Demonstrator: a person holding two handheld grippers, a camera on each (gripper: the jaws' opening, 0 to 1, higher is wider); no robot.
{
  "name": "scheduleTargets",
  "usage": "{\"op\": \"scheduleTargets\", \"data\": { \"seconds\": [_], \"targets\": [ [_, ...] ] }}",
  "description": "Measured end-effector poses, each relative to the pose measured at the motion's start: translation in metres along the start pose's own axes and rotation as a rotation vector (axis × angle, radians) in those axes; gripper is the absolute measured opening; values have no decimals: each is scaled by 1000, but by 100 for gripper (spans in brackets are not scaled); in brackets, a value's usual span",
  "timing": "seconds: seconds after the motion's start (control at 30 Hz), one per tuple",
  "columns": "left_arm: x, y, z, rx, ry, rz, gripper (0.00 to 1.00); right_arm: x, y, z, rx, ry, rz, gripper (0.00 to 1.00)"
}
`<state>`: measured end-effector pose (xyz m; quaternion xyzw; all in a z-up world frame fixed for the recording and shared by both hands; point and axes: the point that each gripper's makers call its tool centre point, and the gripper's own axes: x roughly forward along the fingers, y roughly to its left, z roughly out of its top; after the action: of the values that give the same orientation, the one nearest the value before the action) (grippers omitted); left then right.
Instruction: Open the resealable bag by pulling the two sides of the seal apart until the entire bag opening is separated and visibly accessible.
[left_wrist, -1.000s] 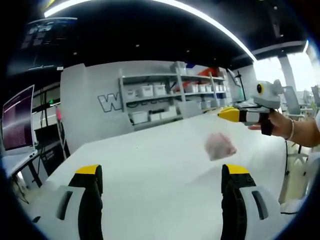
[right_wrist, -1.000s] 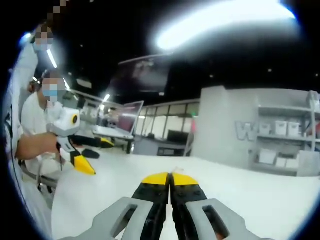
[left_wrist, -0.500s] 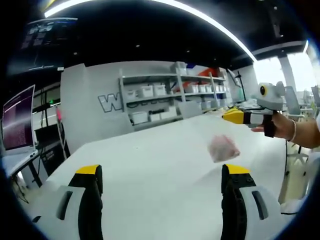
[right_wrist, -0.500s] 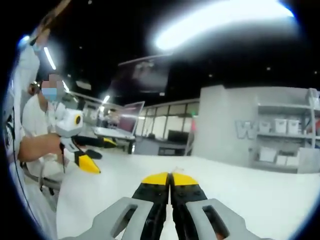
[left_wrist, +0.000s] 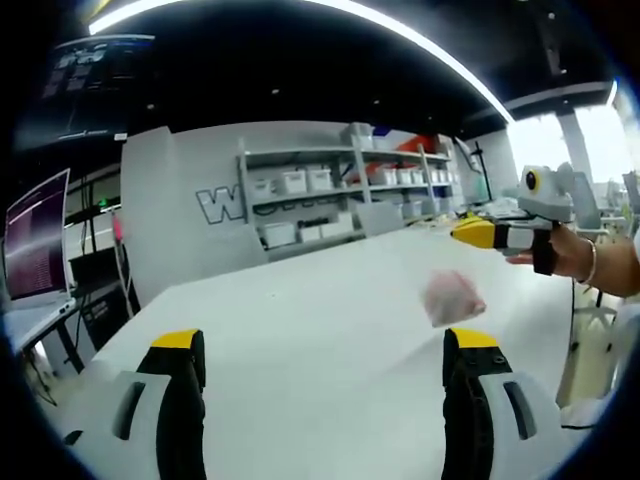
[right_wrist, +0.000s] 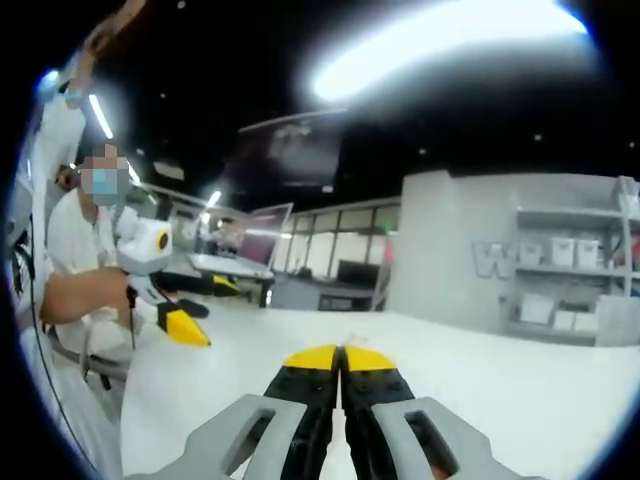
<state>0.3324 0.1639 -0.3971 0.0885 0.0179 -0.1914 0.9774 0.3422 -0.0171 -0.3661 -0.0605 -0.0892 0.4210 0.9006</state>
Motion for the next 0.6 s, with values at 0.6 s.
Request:
{"op": "scheduleTargets", "data": {
  "seconds": [0.6],
  "targets": [
    [-2,-1,-1,-1,1,0,96,-10,5,-5,13,7,1,0]
  ]
}}
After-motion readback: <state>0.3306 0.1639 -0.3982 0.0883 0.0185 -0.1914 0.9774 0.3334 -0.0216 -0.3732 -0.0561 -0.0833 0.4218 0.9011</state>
